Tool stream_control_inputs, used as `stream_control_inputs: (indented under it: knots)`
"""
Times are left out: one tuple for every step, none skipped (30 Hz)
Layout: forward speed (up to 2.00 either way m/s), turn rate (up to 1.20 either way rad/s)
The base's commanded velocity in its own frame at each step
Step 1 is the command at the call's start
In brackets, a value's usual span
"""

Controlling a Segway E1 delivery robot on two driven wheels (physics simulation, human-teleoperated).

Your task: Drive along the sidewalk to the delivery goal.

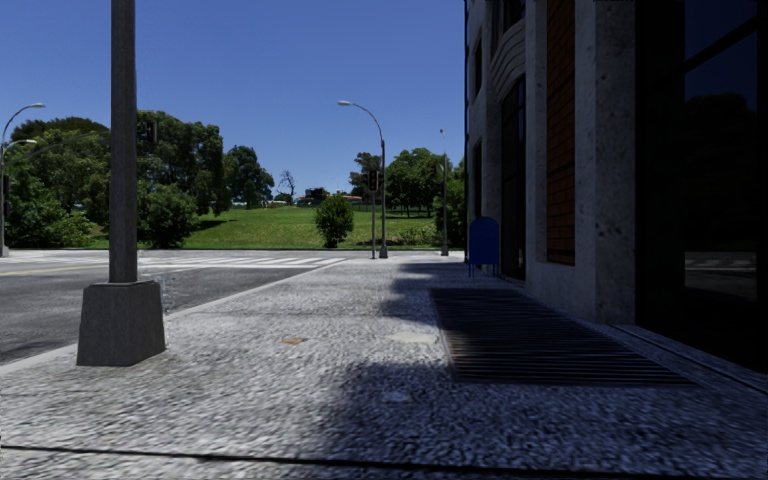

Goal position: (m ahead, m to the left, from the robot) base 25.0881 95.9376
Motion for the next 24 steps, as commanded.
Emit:
stream_control_inputs:
  knots:
    - [2.0, 0.0]
    - [2.0, 0.0]
    - [2.0, 0.0]
    - [2.0, 0.0]
    - [2.0, 0.0]
    - [2.0, 0.0]
    - [2.0, 0.0]
    - [2.0, 0.0]
    - [2.0, 0.0]
    - [2.0, 0.0]
    - [2.0, 0.0]
    - [2.0, 0.0]
    - [2.0, 0.0]
    - [2.0, 0.0]
    - [2.0, 0.0]
    - [2.0, 0.0]
    - [2.0, 0.0]
    - [2.0, 0.0]
    - [2.0, 0.0]
    - [2.0, 0.0]
    - [2.0, 0.0]
    - [1.99, 0.0]
    - [1.98, 0.0]
    - [1.98, 0.0]
